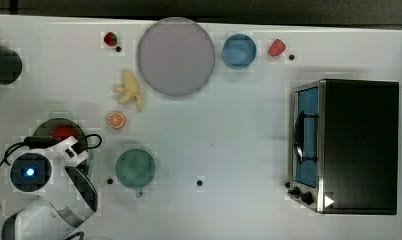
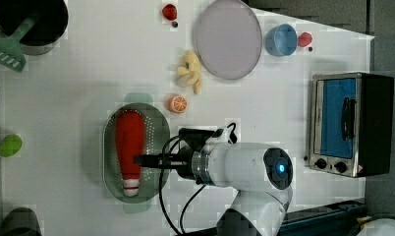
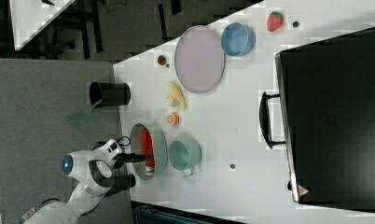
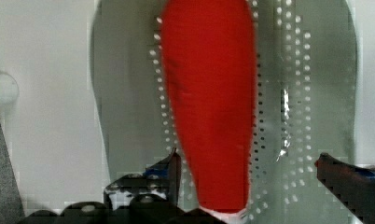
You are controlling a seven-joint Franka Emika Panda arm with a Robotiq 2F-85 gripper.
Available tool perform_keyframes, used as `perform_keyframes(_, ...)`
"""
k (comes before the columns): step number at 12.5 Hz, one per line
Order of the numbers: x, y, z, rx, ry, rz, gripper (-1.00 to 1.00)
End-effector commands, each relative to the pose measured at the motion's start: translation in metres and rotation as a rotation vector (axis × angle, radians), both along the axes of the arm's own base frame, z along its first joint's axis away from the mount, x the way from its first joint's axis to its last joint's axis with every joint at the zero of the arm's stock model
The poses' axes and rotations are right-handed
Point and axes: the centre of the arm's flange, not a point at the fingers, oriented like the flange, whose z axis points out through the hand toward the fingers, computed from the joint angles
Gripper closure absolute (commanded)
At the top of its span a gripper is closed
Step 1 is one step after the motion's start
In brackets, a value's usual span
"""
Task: Pick Ketchup from the table and place it in strainer.
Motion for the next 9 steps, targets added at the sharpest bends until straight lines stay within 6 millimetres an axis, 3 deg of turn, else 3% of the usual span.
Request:
perform_keyframes(1, 0.031, -0.007, 0.078, -0.03, -0.103, -0.138, -1.0)
perform_keyframes(5, 0.059, -0.062, 0.164, -0.225, -0.095, -0.218, -1.0)
perform_keyframes(9, 0.093, -0.147, 0.246, -0.248, -0.023, -0.415, -1.0)
